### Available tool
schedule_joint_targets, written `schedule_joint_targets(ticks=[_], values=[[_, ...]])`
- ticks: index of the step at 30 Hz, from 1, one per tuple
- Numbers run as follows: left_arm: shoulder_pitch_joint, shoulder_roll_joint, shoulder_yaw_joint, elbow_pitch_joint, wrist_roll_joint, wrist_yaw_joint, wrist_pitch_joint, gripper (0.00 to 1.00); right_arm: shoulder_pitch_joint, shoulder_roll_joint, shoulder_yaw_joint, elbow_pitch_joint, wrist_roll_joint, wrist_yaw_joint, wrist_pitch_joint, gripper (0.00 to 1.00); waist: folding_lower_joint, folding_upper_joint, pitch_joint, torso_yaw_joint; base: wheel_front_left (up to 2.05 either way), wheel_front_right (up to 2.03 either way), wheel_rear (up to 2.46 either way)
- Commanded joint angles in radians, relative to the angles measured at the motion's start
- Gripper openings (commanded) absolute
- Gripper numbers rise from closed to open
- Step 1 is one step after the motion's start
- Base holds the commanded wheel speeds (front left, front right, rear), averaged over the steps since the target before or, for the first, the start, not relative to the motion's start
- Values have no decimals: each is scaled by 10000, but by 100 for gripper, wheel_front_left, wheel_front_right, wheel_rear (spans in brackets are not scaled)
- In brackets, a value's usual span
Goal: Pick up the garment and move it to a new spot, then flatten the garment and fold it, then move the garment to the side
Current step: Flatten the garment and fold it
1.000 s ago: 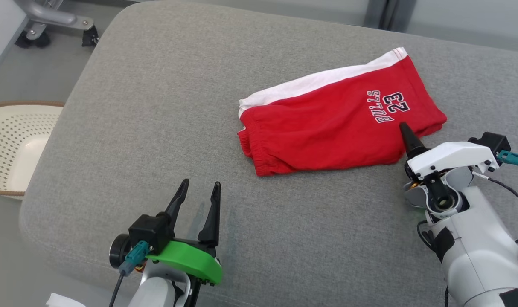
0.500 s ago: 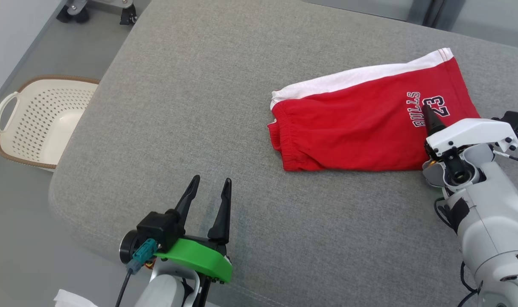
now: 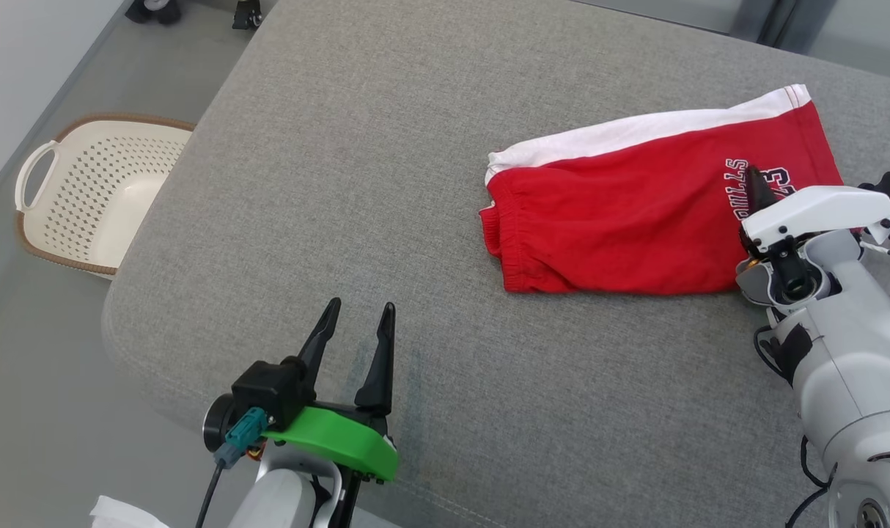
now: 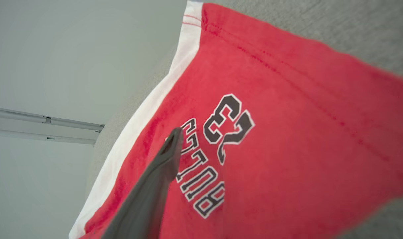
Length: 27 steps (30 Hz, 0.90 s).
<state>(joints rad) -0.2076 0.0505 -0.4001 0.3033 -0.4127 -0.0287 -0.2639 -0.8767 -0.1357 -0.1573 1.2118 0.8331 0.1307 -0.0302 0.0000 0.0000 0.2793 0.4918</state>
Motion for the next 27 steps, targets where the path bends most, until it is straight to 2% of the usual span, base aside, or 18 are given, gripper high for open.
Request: schedule_joint_targets(ticks=[1, 12, 27], values=[[-63, 8, 35, 25, 82, 14, 0, 100, 454, 347, -6, 320, 63, -1, -1, 0, 0, 0, -73, -102, 0, 0, 0], [77, 11, 166, 171, 303, -65, 0, 100, 1004, 357, 410, -588, 1, -8, -899, 0, 0, 0, -612, -846, 0, 0, 0], [692, 15, 670, 203, 792, -226, 0, 100, 3341, 330, 840, -1797, -590, -8, -2232, 0, 0, 0, -1655, -2529, 0, 0, 0]])
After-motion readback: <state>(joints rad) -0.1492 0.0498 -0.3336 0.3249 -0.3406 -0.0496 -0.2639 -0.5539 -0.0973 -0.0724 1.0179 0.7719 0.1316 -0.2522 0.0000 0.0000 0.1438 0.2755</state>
